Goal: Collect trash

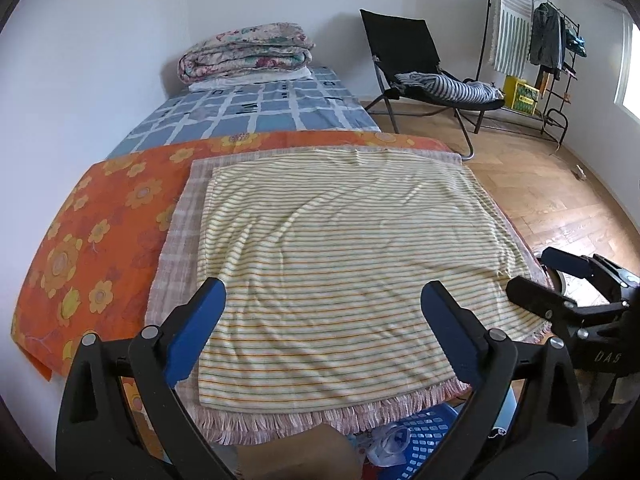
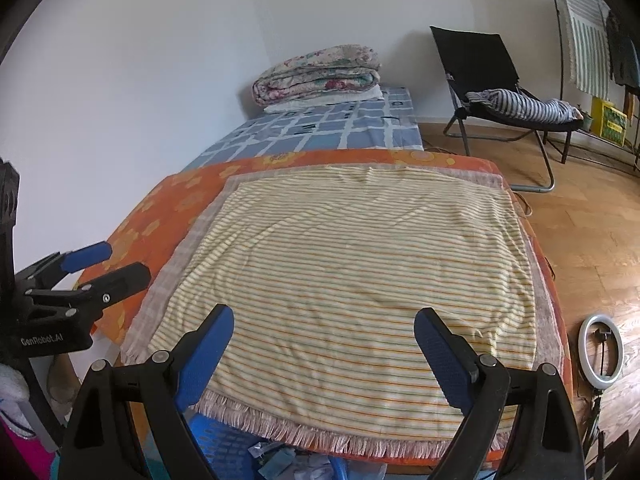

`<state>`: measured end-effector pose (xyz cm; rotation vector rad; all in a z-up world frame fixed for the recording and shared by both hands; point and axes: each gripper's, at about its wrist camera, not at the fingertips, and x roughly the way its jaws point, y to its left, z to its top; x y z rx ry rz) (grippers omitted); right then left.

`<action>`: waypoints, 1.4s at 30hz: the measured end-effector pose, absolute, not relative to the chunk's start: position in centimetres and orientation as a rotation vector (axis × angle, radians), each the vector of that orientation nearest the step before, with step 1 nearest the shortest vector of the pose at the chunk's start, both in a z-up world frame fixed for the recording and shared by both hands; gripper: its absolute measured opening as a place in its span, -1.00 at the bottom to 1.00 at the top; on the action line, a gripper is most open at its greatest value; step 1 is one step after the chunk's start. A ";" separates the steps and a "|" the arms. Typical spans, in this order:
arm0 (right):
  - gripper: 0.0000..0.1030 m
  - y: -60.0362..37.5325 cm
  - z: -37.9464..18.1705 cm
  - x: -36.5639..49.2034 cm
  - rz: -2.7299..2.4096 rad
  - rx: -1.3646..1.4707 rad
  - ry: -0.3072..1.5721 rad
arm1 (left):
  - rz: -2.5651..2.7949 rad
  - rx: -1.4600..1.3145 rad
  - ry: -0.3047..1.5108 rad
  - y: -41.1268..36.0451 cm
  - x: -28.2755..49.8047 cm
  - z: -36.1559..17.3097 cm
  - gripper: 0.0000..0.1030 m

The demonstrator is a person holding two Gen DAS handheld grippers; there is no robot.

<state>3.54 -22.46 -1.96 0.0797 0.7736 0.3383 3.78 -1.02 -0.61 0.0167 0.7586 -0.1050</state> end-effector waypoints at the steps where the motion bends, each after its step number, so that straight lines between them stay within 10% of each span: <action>1: 0.81 -22.3 -2.0 3.5 0.338 0.070 0.772 | -0.104 0.013 0.757 -1.0 3.8 -0.6 0.94; 42: 0.81 -22.4 -2.6 4.0 0.324 0.081 0.784 | -0.104 -0.009 0.764 -1.1 3.5 -1.0 0.96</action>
